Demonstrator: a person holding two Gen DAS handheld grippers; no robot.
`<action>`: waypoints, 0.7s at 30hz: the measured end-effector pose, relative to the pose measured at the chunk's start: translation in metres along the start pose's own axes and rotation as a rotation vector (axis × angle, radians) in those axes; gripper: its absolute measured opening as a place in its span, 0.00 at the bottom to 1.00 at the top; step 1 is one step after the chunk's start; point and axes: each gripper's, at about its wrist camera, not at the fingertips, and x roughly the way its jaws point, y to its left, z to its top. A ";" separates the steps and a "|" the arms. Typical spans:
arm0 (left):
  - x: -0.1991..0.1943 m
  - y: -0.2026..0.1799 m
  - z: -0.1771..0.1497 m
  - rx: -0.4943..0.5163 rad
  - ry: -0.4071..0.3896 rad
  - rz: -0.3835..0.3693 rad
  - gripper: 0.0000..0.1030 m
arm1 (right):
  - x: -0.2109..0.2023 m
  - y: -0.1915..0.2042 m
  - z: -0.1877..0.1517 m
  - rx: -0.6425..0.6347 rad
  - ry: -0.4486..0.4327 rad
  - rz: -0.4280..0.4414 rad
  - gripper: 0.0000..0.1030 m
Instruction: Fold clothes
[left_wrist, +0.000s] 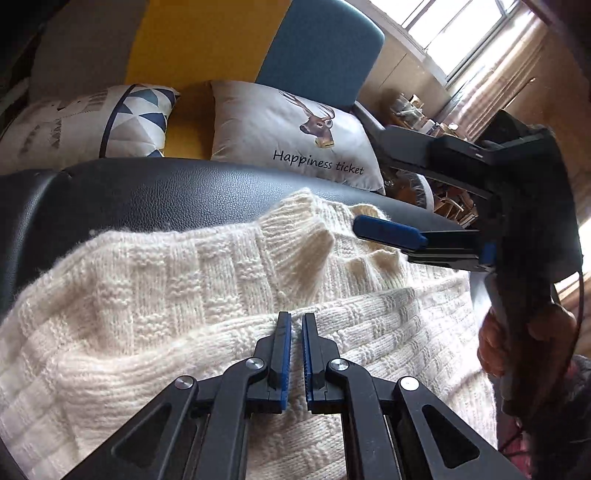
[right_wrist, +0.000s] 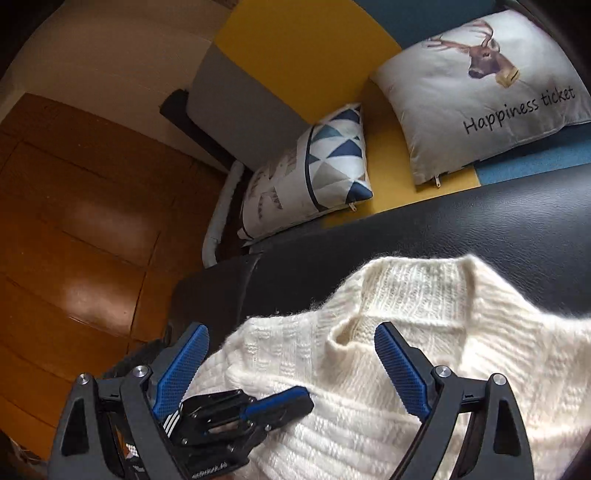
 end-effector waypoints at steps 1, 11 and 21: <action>0.001 0.003 -0.002 -0.012 0.000 -0.014 0.05 | 0.011 -0.002 0.005 0.016 0.033 0.000 0.91; 0.007 0.013 -0.003 -0.051 -0.023 -0.063 0.06 | 0.072 -0.007 0.036 0.081 0.082 0.136 0.91; 0.002 0.000 0.041 -0.070 -0.027 -0.115 0.06 | -0.004 -0.003 0.012 0.006 0.056 0.085 0.91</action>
